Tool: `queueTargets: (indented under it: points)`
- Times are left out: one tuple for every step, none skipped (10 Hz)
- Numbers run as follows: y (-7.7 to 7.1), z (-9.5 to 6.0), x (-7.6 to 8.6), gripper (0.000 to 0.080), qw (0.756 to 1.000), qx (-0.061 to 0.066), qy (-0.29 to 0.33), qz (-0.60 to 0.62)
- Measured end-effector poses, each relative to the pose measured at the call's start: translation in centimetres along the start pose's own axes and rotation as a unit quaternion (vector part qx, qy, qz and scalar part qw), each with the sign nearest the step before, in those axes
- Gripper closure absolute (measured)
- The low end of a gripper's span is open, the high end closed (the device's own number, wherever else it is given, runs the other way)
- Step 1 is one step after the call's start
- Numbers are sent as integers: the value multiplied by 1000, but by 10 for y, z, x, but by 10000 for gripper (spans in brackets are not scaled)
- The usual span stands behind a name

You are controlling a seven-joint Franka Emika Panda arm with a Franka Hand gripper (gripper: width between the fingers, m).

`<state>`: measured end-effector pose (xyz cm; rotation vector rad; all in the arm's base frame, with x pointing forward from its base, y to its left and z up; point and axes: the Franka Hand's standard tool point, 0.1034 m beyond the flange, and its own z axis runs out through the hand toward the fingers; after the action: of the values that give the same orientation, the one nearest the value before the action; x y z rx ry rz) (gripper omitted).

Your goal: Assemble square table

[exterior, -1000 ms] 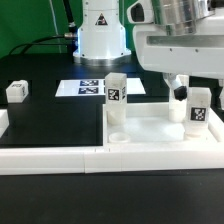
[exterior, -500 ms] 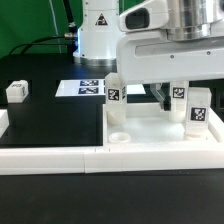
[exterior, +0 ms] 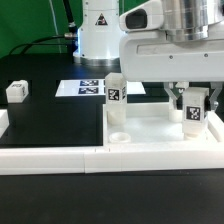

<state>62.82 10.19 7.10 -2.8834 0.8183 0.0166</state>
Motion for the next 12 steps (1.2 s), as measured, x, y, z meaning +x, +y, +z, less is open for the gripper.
queueTargets:
  points:
    - [0, 0, 0, 511, 999, 0, 0, 51]
    - [-1, 1, 0, 511, 990, 9, 3, 141]
    - [-4, 3, -2, 511, 961, 29, 15, 276]
    - [-5, 3, -4, 511, 942, 47, 23, 333]
    - [-5, 3, -4, 507, 942, 47, 23, 333]
    - [-5, 3, -4, 507, 942, 47, 23, 333]
    - [-5, 3, -4, 507, 942, 47, 23, 333]
    - [-5, 3, -4, 352, 942, 47, 23, 333]
    - [-5, 3, -4, 226, 942, 47, 23, 333]
    - [-5, 3, -4, 226, 942, 47, 23, 333]
    - [-5, 3, -4, 165, 942, 47, 23, 333]
    - [-5, 3, -4, 154, 942, 47, 23, 333]
